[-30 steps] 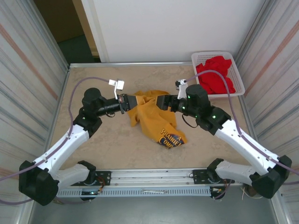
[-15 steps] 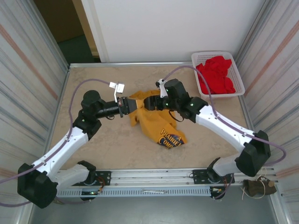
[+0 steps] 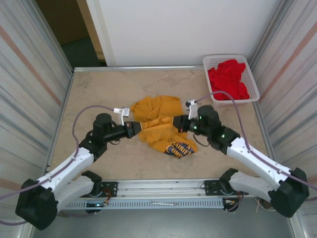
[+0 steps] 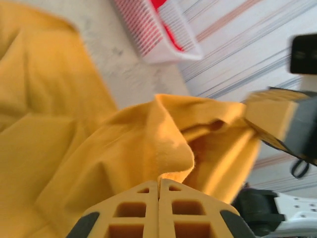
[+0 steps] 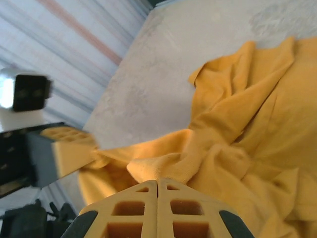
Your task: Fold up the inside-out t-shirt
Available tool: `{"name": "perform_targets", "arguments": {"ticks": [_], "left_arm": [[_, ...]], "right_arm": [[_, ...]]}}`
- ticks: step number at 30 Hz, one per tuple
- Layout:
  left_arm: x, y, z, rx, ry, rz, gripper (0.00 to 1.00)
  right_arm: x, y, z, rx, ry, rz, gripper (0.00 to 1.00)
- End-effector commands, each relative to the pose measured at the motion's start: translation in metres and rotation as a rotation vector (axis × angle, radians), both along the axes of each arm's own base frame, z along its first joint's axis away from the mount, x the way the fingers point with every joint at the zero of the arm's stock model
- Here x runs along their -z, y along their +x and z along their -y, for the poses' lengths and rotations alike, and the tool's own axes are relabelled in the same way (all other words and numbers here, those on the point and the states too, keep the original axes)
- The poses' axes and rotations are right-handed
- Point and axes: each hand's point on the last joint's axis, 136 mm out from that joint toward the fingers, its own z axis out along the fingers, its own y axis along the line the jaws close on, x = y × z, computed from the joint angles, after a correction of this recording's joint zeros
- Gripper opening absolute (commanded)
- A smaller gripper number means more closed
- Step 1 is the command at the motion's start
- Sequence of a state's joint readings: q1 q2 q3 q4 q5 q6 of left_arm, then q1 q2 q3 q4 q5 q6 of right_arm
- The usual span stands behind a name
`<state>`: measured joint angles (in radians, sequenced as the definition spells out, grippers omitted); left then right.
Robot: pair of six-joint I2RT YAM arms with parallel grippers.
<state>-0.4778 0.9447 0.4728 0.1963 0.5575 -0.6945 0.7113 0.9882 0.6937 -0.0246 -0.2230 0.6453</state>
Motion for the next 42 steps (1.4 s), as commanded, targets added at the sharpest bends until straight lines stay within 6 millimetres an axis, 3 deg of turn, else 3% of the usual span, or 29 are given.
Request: {"name": "perform_targets", "arguments": {"ticks": [1,3,5,8,12,16,19,21,23,27,31,42], "left_arm": [[0.033,0.003,-0.009,-0.042,0.087,-0.030,0.00],[0.050,-0.001,-0.011,-0.035,0.117,-0.056,0.00],[0.063,-0.005,-0.013,-0.028,0.144,-0.077,0.00],[0.076,-0.011,-0.016,-0.018,0.166,-0.097,0.00],[0.085,-0.019,-0.019,-0.004,0.187,-0.107,0.00],[0.092,-0.025,-0.023,-0.014,0.198,-0.116,0.00],[0.095,-0.026,-0.025,-0.023,0.196,-0.120,0.00],[0.095,-0.025,-0.026,-0.029,0.192,-0.119,0.00],[0.095,-0.025,-0.026,-0.032,0.192,-0.120,0.00],[0.093,-0.024,-0.026,-0.035,0.192,-0.114,0.00],[0.093,-0.024,-0.026,-0.035,0.191,-0.111,0.00],[0.091,-0.024,-0.025,-0.031,0.181,-0.105,0.00]], "right_arm": [[0.056,-0.015,0.002,0.060,-0.050,-0.101,0.21],[0.095,-0.028,0.014,0.124,-0.160,-0.165,0.48],[0.120,-0.035,0.028,0.181,-0.248,-0.210,0.54],[0.120,-0.037,0.038,0.240,-0.314,-0.210,0.54],[0.091,-0.030,0.032,0.262,-0.390,-0.149,0.49],[0.064,-0.028,0.002,0.204,-0.470,-0.059,0.42],[0.056,-0.025,-0.022,0.171,-0.572,-0.011,0.43],[0.058,-0.020,-0.029,0.187,-0.684,0.019,0.50],[0.062,-0.018,-0.036,0.203,-0.777,0.045,0.52],[0.072,-0.028,-0.056,0.173,-0.865,0.076,0.41],[0.084,-0.037,-0.071,0.137,-0.873,0.063,0.38],[0.129,-0.025,-0.050,0.187,-0.979,-0.032,0.39]]}}
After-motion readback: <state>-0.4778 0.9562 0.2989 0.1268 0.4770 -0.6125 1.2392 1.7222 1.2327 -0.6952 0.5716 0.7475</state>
